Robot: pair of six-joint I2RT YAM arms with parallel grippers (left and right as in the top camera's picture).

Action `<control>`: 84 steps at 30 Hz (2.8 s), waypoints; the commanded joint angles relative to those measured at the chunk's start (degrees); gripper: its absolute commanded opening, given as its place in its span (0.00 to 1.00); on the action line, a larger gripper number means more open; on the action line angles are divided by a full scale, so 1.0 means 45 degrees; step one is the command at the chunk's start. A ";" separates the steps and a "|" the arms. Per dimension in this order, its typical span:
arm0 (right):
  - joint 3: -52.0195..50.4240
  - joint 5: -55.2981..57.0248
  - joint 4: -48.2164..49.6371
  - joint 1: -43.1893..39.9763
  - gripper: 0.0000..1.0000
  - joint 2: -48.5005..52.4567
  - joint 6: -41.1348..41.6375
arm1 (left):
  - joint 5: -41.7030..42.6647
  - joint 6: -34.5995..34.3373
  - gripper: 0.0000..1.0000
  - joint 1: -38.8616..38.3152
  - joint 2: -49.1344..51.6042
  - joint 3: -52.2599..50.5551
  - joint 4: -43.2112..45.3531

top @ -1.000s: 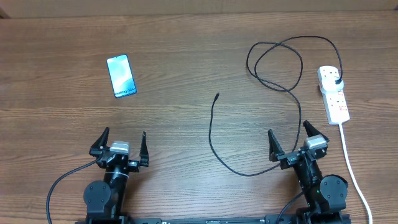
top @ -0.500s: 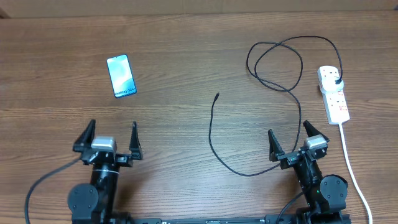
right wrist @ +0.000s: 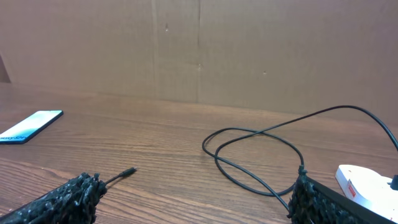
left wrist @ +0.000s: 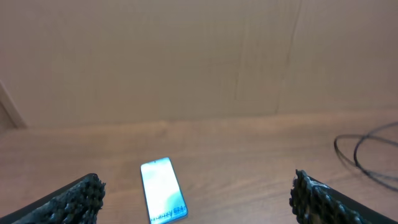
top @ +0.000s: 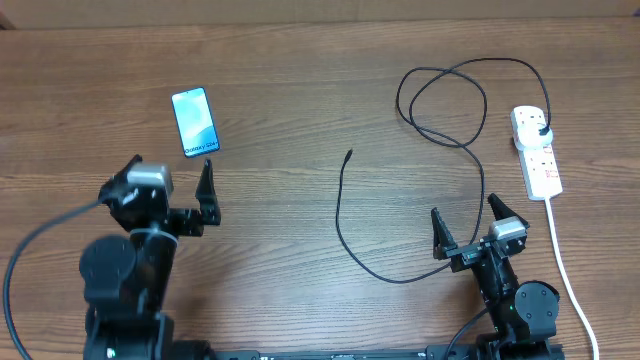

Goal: Plug charger to phone and switch on socket
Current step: 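Move the left gripper forward over the smartphone, then lower the left gripper and grasp the smartphone by its edges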

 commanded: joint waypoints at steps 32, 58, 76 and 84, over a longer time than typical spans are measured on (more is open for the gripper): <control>-0.0131 0.0126 0.0053 0.0058 1.00 -0.0126 0.0044 | 0.0908 -0.0165 1.00 0.0078 1.1414 1.0841 -1.0069; -0.0131 0.0126 0.0053 0.0058 1.00 -0.0126 0.0044 | 0.2142 -0.0656 1.00 0.0073 1.3891 1.2624 -1.0729; -0.0131 0.0126 0.0053 0.0058 1.00 -0.0126 0.0044 | 0.0937 -0.2759 1.00 0.0083 1.9239 2.1221 -1.5387; -0.0131 0.0126 0.0053 0.0058 1.00 -0.0126 0.0044 | 0.0112 -0.4138 1.00 0.0544 2.1381 2.1546 -1.5135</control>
